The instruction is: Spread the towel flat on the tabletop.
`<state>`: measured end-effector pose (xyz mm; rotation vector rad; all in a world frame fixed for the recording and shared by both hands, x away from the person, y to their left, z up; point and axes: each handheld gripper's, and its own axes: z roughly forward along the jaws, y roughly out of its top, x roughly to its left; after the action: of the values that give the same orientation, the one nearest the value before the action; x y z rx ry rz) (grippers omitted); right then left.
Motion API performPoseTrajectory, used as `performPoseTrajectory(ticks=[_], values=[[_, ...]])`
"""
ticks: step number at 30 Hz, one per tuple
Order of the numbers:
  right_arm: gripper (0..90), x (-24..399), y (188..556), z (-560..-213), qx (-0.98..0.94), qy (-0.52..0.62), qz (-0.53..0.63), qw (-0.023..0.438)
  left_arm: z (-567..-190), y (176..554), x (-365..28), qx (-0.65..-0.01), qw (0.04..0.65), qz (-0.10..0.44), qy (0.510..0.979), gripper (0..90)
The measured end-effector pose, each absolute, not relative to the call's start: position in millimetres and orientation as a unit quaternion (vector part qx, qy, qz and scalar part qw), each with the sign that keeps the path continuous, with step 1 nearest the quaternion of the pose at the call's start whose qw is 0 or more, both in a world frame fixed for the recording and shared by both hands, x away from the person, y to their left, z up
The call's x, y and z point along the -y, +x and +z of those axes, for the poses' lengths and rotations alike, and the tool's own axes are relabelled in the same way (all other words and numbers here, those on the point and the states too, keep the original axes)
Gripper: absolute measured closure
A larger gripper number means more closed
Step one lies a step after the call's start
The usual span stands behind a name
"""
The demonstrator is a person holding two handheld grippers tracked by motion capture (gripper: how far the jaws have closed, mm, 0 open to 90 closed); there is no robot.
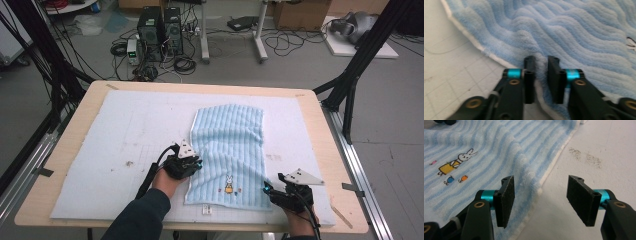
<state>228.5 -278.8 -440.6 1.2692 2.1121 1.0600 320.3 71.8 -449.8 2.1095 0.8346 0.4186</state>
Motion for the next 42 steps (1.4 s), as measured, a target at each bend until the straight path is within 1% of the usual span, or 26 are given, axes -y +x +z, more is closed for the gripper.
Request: performPoseTrajectory(ticks=[2, 4, 15, 20, 22, 28, 32, 35, 39, 41, 42], values=[[39.0, 278, 229, -440, -0.767, 0.462, 0.385, 0.225, -450, 322, -73, -0.336, 0.409, 0.162, 0.833, 84.4], [38.9, 277, 229, -440, -0.767, 0.46, 0.385, 0.226, -450, 323, -75, -0.338, 0.404, 0.171, 0.832, 85.2], [37.8, 265, 236, -444, -0.772, 0.456, 0.387, 0.216, -448, 331, -97, -0.38, 0.393, 0.203, 0.812, 85.8], [36.8, 253, 242, -446, -0.778, 0.45, 0.385, 0.211, -446, 333, -111, -0.395, 0.387, 0.214, 0.805, 85.8], [35.1, 248, 244, -446, -0.779, 0.45, 0.384, 0.209, -446, 334, -117, -0.404, 0.386, 0.217, 0.8, 85.8], [35.2, 232, 249, -445, -0.787, 0.438, 0.386, 0.202, -442, 337, -141, -0.433, 0.382, 0.235, 0.782, 85.9], [38.4, 223, 251, -444, -0.79, 0.43, 0.393, 0.19, -441, 337, -155, -0.445, 0.381, 0.24, 0.774, 85.9], [43.1, 215, 251, -444, -0.797, 0.419, 0.397, 0.179, -442, 337, -159, -0.449, 0.378, 0.246, 0.771, 85.8], [47.2, 203, 251, -446, -0.807, 0.403, 0.399, 0.163, -447, 334, -165, -0.454, 0.385, 0.24, 0.767, 85.3], [49.3, 199, 252, -448, -0.813, 0.401, 0.392, 0.159, -448, 332, -167, -0.453, 0.395, 0.238, 0.763, 82.6], [51.5, 198, 253, -448, -0.816, 0.398, 0.389, 0.16, -448, 332, -168, -0.458, 0.401, 0.234, 0.758, 76.4]])
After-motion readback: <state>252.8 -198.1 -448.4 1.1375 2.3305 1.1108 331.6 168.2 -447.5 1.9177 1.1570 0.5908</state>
